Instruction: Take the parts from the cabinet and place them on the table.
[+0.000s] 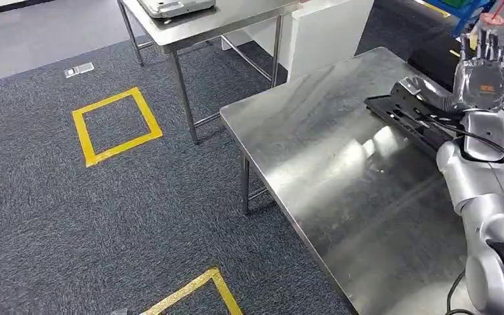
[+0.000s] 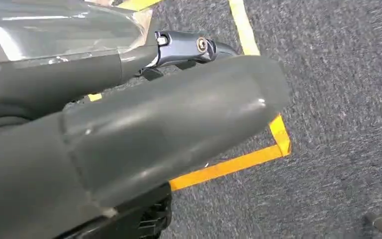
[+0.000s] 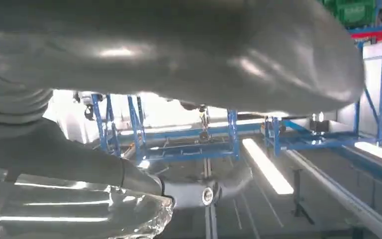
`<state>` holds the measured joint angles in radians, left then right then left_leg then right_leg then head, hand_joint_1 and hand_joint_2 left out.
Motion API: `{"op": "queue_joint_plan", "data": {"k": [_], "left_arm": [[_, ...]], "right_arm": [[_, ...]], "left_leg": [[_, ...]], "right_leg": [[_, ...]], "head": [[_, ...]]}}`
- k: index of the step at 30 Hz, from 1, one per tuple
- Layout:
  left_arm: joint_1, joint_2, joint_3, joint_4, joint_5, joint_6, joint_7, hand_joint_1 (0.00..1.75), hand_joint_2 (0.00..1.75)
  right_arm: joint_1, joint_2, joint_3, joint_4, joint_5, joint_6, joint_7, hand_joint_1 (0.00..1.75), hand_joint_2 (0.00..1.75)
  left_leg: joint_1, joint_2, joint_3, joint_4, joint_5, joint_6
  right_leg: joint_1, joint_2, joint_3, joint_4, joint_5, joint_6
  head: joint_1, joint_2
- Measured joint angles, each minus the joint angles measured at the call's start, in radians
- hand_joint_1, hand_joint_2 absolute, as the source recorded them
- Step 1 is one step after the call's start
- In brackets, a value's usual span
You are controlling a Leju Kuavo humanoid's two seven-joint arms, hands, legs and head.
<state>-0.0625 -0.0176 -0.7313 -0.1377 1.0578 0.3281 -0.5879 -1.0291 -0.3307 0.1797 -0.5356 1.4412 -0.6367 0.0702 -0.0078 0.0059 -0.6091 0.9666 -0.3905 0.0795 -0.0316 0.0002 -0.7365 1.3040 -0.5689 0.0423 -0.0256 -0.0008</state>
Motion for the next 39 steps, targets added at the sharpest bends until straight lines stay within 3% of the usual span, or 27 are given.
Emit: {"op": "queue_joint_plan", "data": {"k": [1, 2, 4, 5, 6, 7, 9, 10, 11, 14, 16, 17, 19, 20, 21, 25, 26, 27, 29, 30, 31, 33, 34, 35, 36, 37, 39], "left_arm": [[0.001, 0.0, 0.0, 0.0, 0.0, -0.002, 0.002, 0.0, 0.0], [0.001, -0.001, 0.0, 0.0, 0.0, -0.002, 0.002, 0.0, 0.0], [0.001, -0.002, 0.0, 0.0, 0.0, -0.002, 0.002, 0.0, 0.0], [0.001, 0.001, 0.0, 0.0, 0.0, -0.002, 0.002, 0.0, 0.0], [0.0, 0.005, 0.0, 0.0, 0.0, -0.002, 0.002, 0.0, 0.0], [0.003, 0.005, -0.001, 0.0, 0.0, -0.002, 0.002, 0.0, 0.0], [0.007, 0.005, -0.001, 0.0, 0.001, -0.002, 0.003, 0.0, 0.0], [0.009, 0.006, 0.0, 0.001, 0.001, -0.002, 0.003, 0.0, 0.0], [0.009, 0.006, -0.001, 0.001, 0.001, -0.002, 0.002, 0.0, 0.0], [0.008, 0.005, -0.001, 0.001, 0.0, -0.003, 0.003, 0.0, 0.0], [0.009, 0.004, -0.005, 0.001, 0.0, -0.003, 0.003, 0.0, 0.0], [0.009, 0.004, -0.006, 0.001, 0.0, -0.003, 0.003, 0.0, 0.0], [0.009, 0.005, -0.008, 0.001, 0.0, -0.003, 0.003, 0.0, 0.0], [0.008, 0.005, -0.008, 0.001, 0.001, -0.003, 0.003, 0.0, 0.0], [0.005, 0.006, -0.008, 0.001, 0.001, -0.003, 0.003, 0.0, 0.0], [0.006, 0.006, -0.01, 0.001, 0.002, -0.002, 0.003, 0.0, 0.0], [0.008, 0.006, -0.011, 0.001, 0.002, -0.002, 0.003, 0.0, 0.0], [0.005, 0.006, -0.011, 0.001, 0.001, -0.002, 0.003, 0.0, 0.0], [0.002, 0.006, -0.013, 0.001, 0.002, -0.003, 0.006, 0.0, 0.0], [0.003, 0.005, -0.015, 0.001, 0.001, -0.008, 0.015, 0.0, 0.0], [0.003, 0.003, -0.017, 0.001, 0.002, -0.021, 0.042, 0.0, 0.0], [0.003, 0.002, -0.023, 0.001, 0.005, -0.038, 0.141, 0.0, 0.0], [0.003, 0.002, -0.027, 0.001, 0.004, -0.047, 0.195, 0.0, 0.0], [0.003, 0.002, -0.03, 0.001, 0.004, -0.058, 0.258, 0.0, 0.0], [0.003, 0.003, -0.035, 0.001, 0.001, -0.067, 0.325, 0.0, 0.0], [0.002, 0.005, -0.04, 0.001, 0.0, -0.078, 0.379, 0.0, 0.0], [0.008, 0.008, -0.054, 0.002, -0.005, -0.105, 0.499, 0.0, 0.0]], "right_arm": [[0.011, -0.001, 0.0, -0.003, 0.001, 0.0, 0.001, 0.0, 0.0], [0.017, -0.001, 0.0, -0.005, 0.003, 0.0, 0.001, 0.0, 0.0], [0.019, -0.005, 0.001, -0.011, 0.003, 0.0, 0.001, 0.0, 0.0], [0.019, -0.007, 0.002, -0.013, 0.003, 0.0, 0.001, 0.0, 0.0], [0.02, -0.006, 0.002, -0.014, 0.003, 0.001, 0.0, 0.0, 0.0], [0.023, -0.009, 0.003, -0.016, 0.003, 0.002, 0.001, 0.0, 0.0], [0.029, -0.006, 0.004, -0.021, 0.003, 0.003, 0.001, 0.0, 0.0], [0.029, -0.004, 0.006, -0.022, 0.003, 0.003, 0.001, 0.0, 0.0], [0.029, -0.005, 0.006, -0.027, 0.003, 0.003, 0.001, 0.0, 0.0], [0.029, -0.005, 0.008, -0.034, 0.012, 0.005, 0.004, 0.0, 0.0], [0.031, -0.005, 0.008, -0.035, 0.015, 0.006, 0.004, 0.0, 0.0], [0.031, -0.005, 0.008, -0.036, 0.017, 0.006, 0.005, 0.0, 0.0], [0.031, -0.005, 0.009, -0.042, 0.024, 0.006, 0.011, 0.0, 0.0], [0.03, -0.005, 0.009, -0.047, 0.024, 0.006, 0.013, 0.0, 0.0], [0.031, -0.006, 0.009, -0.053, 0.027, 0.008, 0.013, 0.0, 0.0], [0.031, -0.006, 0.01, -0.053, 0.033, 0.012, 0.016, 0.0, 0.0], [0.033, -0.008, 0.011, -0.056, 0.034, 0.013, 0.017, 0.0, 0.0], [0.033, -0.009, 0.012, -0.056, 0.035, 0.013, 0.018, 0.0, 0.0], [0.037, -0.019, 0.013, -0.056, 0.039, 0.013, 0.024, 0.0, 0.0], [0.043, -0.021, 0.013, -0.056, 0.04, 0.013, 0.024, 0.0, 0.0], [0.049, -0.021, 0.013, -0.056, 0.041, 0.013, 0.024, 0.0, 0.0], [0.052, -0.021, 0.014, -0.056, 0.046, 0.018, 0.024, 0.0, 0.0], [0.051, -0.021, 0.014, -0.056, 0.05, 0.021, 0.025, 0.0, 0.0], [0.047, -0.021, 0.014, -0.056, 0.054, 0.029, 0.029, 0.0, 0.0], [0.047, -0.022, 0.014, -0.056, 0.056, 0.031, 0.031, 0.0, 0.0], [0.047, -0.022, 0.015, -0.056, 0.057, 0.037, 0.031, 0.0, 0.0], [0.052, -0.019, 0.016, -0.056, 0.057, 0.04, 0.035, 0.0, 0.0]], "left_leg": [[0.003, -0.007, -0.002, 0.001, 0.002, -0.004], [0.007, -0.012, -0.005, 0.003, 0.004, -0.008], [0.017, -0.026, -0.016, 0.021, 0.0, -0.023], [0.017, -0.031, -0.027, 0.039, -0.006, -0.035], [0.011, -0.038, -0.038, 0.054, -0.01, -0.044], [0.011, -0.044, -0.044, 0.055, -0.008, -0.044], [0.015, -0.049, -0.047, 0.053, 0.0, -0.05], [0.021, -0.047, -0.053, 0.058, -0.006, -0.055], [0.02, -0.03, -0.059, 0.08, -0.026, -0.059], [0.021, -0.009, -0.151, 0.291, -0.137, -0.066], [0.02, -0.009, -0.192, 0.381, -0.16, -0.06], [0.019, -0.009, -0.179, 0.356, -0.141, -0.054], [0.012, 0.0, -0.089, 0.194, -0.067, -0.035], [0.004, 0.028, -0.037, 0.108, -0.04, -0.024], [-0.01, 0.06, -0.022, 0.072, -0.055, -0.024], [-0.018, 0.019, -0.027, 0.055, -0.039, -0.015], [-0.009, 0.014, -0.015, 0.04, -0.027, -0.011], [-0.011, 0.004, -0.014, 0.035, -0.024, -0.005], [-0.011, -0.018, -0.016, 0.036, -0.021, -0.001], [-0.011, -0.029, -0.016, 0.036, -0.021, -0.001], [-0.011, -0.042, -0.016, 0.037, -0.021, -0.001], [-0.011, -0.066, -0.015, 0.04, -0.021, -0.001], [-0.011, -0.077, -0.015, 0.043, -0.022, -0.002], [-0.01, -0.091, -0.017, 0.048, -0.024, -0.006], [-0.012, -0.1, -0.024, 0.056, -0.027, -0.01], [-0.014, -0.111, -0.032, 0.06, -0.026, -0.014], [-0.011, -0.125, -0.038, 0.057, -0.021, -0.023]], "right_leg": [[-0.002, 0.0, 0.003, 0.002, 0.003, 0.009], [-0.006, 0.0, 0.03, -0.046, 0.021, 0.02], [-0.018, 0.002, 0.131, -0.227, 0.085, 0.05], [-0.028, 0.023, 0.159, -0.291, 0.088, 0.058], [-0.013, 0.027, 0.163, -0.286, 0.092, 0.042], [-0.014, 0.018, 0.161, -0.276, 0.094, 0.03], [-0.009, 0.013, 0.153, -0.27, 0.096, 0.02], [-0.016, 0.008, 0.153, -0.272, 0.1, 0.013], [-0.014, 0.005, 0.153, -0.272, 0.101, 0.01], [-0.004, -0.011, 0.152, -0.272, 0.1, -0.002], [0.003, -0.023, 0.152, -0.272, 0.1, -0.009], [0.007, -0.03, 0.152, -0.272, 0.1, -0.009], [0.01, -0.042, 0.153, -0.273, 0.1, -0.009], [0.01, -0.048, 0.154, -0.273, 0.1, -0.009], [0.017, -0.055, 0.153, -0.273, 0.099, -0.008], [0.02, -0.085, 0.157, -0.283, 0.1, -0.003], [0.018, -0.062, 0.142, -0.268, 0.089, 0.0], [0.018, -0.034, 0.132, -0.235, 0.066, -0.005], [0.017, -0.012, 0.061, -0.077, -0.003, -0.019], [0.017, -0.009, 0.024, -0.004, -0.027, -0.02], [0.018, -0.006, 0.001, 0.035, -0.029, -0.014], [0.017, -0.003, 0.031, -0.042, 0.014, 0.005], [0.015, 0.001, 0.071, -0.129, 0.053, 0.017], [0.007, 0.027, 0.119, -0.234, 0.097, 0.028], [0.001, 0.072, 0.134, -0.273, 0.102, 0.026], [0.006, 0.052, 0.138, -0.278, 0.107, 0.016], [0.013, 0.036, 0.137, -0.275, 0.109, 0.004]], "head": [[0.0, 0.0], [0.0, 0.0], [0.0, 0.0], [0.001, 0.0], [0.003, 0.0], [0.0, 0.0], [-0.002, 0.0], [-0.004, 0.0], [-0.003, 0.0], [-0.006, 0.0], [-0.005, 0.0], [-0.005, 0.0], [-0.005, 0.0], [-0.006, 0.0], [-0.005, 0.0], [-0.007, 0.0], [-0.005, 0.0], [-0.006, 0.0], [-0.002, 0.0], [-0.001, 0.0], [0.0, 0.0], [-0.001, 0.0], [0.0, 0.0], [0.0, 0.0], [-0.001, 0.0], [-0.002, 0.0], [-0.002, 0.0]]}}
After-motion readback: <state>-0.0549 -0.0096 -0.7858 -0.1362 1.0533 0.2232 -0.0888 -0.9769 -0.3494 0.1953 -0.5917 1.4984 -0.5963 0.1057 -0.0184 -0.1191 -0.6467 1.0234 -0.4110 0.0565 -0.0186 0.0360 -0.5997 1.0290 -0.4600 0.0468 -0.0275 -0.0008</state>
